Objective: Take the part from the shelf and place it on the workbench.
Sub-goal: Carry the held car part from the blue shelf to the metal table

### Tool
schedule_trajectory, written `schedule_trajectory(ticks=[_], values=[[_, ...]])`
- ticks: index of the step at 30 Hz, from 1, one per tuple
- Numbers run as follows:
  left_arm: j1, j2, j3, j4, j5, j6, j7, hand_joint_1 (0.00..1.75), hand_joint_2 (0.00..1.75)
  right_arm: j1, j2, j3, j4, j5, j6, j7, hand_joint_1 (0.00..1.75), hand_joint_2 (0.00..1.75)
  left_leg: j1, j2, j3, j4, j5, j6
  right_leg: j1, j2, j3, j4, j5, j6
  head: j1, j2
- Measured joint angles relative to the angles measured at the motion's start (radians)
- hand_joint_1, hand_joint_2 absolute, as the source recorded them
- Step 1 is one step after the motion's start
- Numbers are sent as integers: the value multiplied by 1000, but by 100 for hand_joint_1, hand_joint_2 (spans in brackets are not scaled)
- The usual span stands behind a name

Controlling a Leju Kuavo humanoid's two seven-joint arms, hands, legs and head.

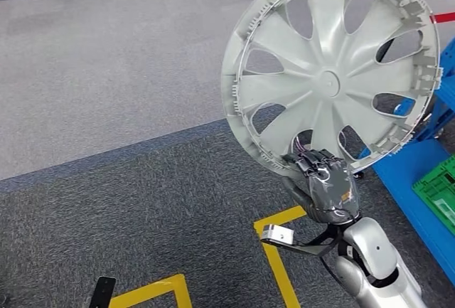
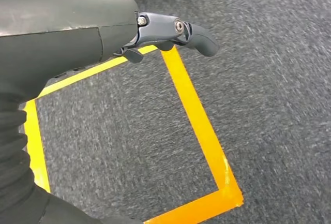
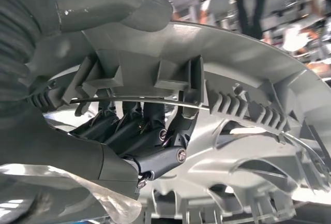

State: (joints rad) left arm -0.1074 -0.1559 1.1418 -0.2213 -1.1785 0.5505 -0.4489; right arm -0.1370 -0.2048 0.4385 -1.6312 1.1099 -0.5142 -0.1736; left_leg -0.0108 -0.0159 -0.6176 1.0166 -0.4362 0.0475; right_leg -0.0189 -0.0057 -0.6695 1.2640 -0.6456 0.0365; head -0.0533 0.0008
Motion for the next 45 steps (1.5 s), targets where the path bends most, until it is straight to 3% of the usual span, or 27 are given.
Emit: schedule_trajectory(ticks=[1,2,4,6,8,10,12,14,16,17,19,21,23,25,26,28,30,31,32,33,34,36,38,40,41,43,45], values=[[0,-1,0,0,-1,0,1,0,175,0,-1,2,1,0,0,0,175,175,0,-15,1,1,-1,1,0,4,-27,43,-6,1,0,0],[2,-1,-1,0,-2,0,2,0,175,0,-2,4,1,0,0,0,175,175,0,-31,1,2,-1,1,0,6,-36,44,11,1,0,0],[3,-2,-2,0,-4,0,7,0,175,0,-3,7,2,-1,0,0,175,175,3,-62,3,7,-4,-4,-3,22,0,-61,91,1,0,0],[3,-1,-6,0,-8,-1,13,0,175,-1,-7,7,2,-6,-1,0,175,175,4,-89,-2,18,-9,-13,-12,73,53,-180,141,2,-1,0],[5,-1,-11,0,-14,-3,16,0,175,-2,-13,7,-1,-15,-1,-1,175,175,6,-113,-14,24,-7,-24,-14,100,74,-218,140,0,-1,0],[11,0,-15,0,-19,-5,16,0,175,-4,-19,7,-5,-25,-1,-3,175,175,10,-127,-20,25,-5,-35,-12,78,81,-224,140,-8,-1,0],[14,0,-18,0,-23,-6,16,0,175,-9,-21,7,-8,-32,-1,-4,175,175,7,-82,-36,62,-27,-45,-13,51,92,-230,140,-19,-7,0],[11,-1,-21,0,-26,-8,16,0,175,-13,-21,7,-10,-35,-1,-3,175,175,7,-17,-87,174,-79,-53,-8,20,102,-233,135,-28,-12,0],[10,-1,-24,0,-27,-11,17,0,175,-16,-22,8,-11,-35,-1,-5,175,175,12,4,-144,285,-115,-56,-3,-11,109,-233,129,-32,-13,0],[10,-1,-25,0,-28,-12,18,0,175,-17,-22,10,-11,-34,-1,-6,175,175,13,6,-152,298,-108,-56,-2,-26,113,-233,125,-33,-13,0],[12,-1,-26,0,-29,-13,21,0,175,-20,-22,14,-11,-33,-1,-6,175,175,13,17,-109,210,-48,-51,0,-53,124,-233,117,-31,-13,0],[11,-1,-28,0,-32,-14,24,0,175,-23,-22,15,-11,-33,-1,-6,175,175,1,56,-44,83,-3,-41,3,-77,134,-234,108,-25,-12,0],[10,-1,-32,0,-35,-16,28,0,175,-27,-22,17,-11,-34,-2,-6,175,175,-11,78,-21,30,0,-31,6,-99,139,-237,101,-15,-11,0],[12,0,-34,0,-34,-18,29,0,175,-31,-22,21,-11,-34,-2,-7,175,175,-14,59,-20,22,1,-21,7,-119,145,-243,96,-5,-11,0],[14,0,-34,0,-33,-18,28,0,175,-33,-22,24,-11,-34,-2,-7,175,175,-12,47,-16,16,2,-15,5,-113,146,-240,89,0,-10,0],[13,0,-34,0,-31,-19,26,0,175,-38,-23,27,-10,-33,-2,-8,175,175,-5,26,-6,5,6,-4,2,-62,118,-177,51,6,-5,0],[10,0,-35,0,-28,-21,22,0,175,-40,-24,29,-9,-33,-3,-9,175,175,-2,3,-4,3,6,2,1,-7,42,-38,-3,7,1,0],[9,0,-36,0,-28,-22,21,0,175,-39,-24,30,-8,-33,-3,-9,175,175,-2,-11,-4,4,5,3,1,2,3,22,-17,8,2,0],[10,-1,-36,0,-28,-22,19,0,175,-38,-25,32,-7,-32,-3,-9,175,175,-2,-25,-3,4,4,3,0,5,-23,51,-11,8,2,0],[10,-1,-37,0,-28,-23,18,0,175,-38,-25,33,-6,-32,-3,-9,175,175,-1,-40,-2,4,4,3,0,7,-29,36,17,9,2,0],[10,-2,-38,0,-28,-23,17,0,175,-38,-25,33,-6,-32,-3,-9,175,175,0,-55,0,6,2,1,-2,13,-15,-18,62,8,2,0],[9,-2,-39,0,-28,-23,16,0,175,-39,-25,33,-5,-32,-3,-9,175,175,2,-84,-2,13,-2,-6,-9,59,38,-157,138,8,2,0],[9,-1,-40,0,-27,-23,16,0,175,-40,-25,34,-4,-32,-3,-9,175,175,4,-108,-12,19,-3,-17,-14,98,68,-222,155,6,1,0],[12,0,-40,0,-27,-23,15,0,175,-39,-26,35,-3,-31,-3,-10,175,175,8,-131,-20,19,1,-28,-12,86,74,-227,152,-3,1,0],[14,0,-40,0,-27,-23,15,0,175,-40,-26,36,-3,-31,-3,-10,175,175,8,-125,-22,22,-1,-34,-11,73,77,-231,152,-10,0,0],[15,-1,-40,0,-26,-23,15,0,175,-42,-26,37,-3,-32,-3,-9,175,175,5,-71,-45,73,-33,-44,-11,43,87,-238,153,-23,-5,0],[13,-2,-40,0,-26,-24,15,0,175,-44,-26,37,-1,-32,-3,-8,175,175,7,-10,-102,199,-94,-53,-7,12,94,-240,149,-31,-9,0]])
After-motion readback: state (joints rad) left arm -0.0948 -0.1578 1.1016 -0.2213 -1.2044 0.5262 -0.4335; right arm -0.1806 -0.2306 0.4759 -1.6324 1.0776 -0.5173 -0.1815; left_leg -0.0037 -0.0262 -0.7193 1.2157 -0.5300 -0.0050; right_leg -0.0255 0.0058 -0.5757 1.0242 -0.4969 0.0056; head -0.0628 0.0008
